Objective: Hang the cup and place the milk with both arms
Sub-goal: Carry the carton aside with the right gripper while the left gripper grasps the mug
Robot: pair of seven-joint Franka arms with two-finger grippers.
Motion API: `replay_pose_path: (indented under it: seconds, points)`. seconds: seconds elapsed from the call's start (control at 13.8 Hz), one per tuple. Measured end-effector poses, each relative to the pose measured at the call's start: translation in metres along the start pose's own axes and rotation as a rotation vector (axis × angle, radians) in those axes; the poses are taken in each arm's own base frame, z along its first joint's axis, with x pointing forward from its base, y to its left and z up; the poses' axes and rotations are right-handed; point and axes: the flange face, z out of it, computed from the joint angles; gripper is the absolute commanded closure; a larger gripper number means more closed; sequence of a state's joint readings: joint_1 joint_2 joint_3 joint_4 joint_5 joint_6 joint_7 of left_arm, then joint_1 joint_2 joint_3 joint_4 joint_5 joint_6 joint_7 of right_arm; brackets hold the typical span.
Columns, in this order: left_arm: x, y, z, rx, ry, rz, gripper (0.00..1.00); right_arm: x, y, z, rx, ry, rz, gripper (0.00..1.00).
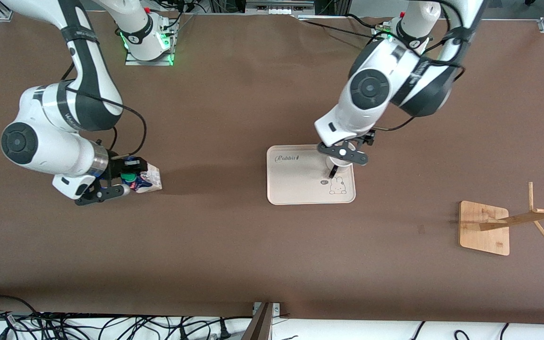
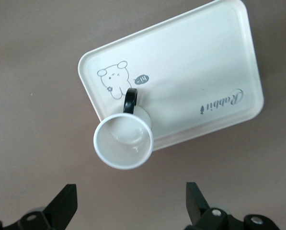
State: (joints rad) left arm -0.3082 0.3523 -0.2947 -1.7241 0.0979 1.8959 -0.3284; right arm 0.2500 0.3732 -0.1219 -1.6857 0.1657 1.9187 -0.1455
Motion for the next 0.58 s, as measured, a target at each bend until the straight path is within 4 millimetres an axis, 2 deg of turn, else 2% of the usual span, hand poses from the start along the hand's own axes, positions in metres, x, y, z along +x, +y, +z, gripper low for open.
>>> replay_pose_path:
  seconds: [0.14, 0.36, 0.43, 0.51, 0.58]
  points:
    - [-0.004, 0.013, 0.042, 0.007, 0.069, -0.014, 0.0, -0.013, 0.018, 0.016, -0.007, 0.011, -0.007, 0.7]
    - [-0.021, 0.016, 0.106, -0.021, 0.136, -0.055, 0.0, -0.032, 0.038, 0.041, 0.015, 0.016, -0.01, 0.62]
    - [-0.028, 0.017, 0.125, -0.012, 0.158, -0.051, 0.4, -0.036, 0.043, 0.045, 0.02, 0.014, -0.009, 0.59]
    - [-0.032, 0.017, 0.139, 0.003, 0.168, -0.058, 0.66, -0.038, 0.046, 0.045, 0.022, 0.014, -0.01, 0.56]
    - [-0.034, 0.018, 0.149, 0.014, 0.165, -0.078, 0.8, -0.039, 0.046, 0.044, 0.023, 0.015, -0.01, 0.5]
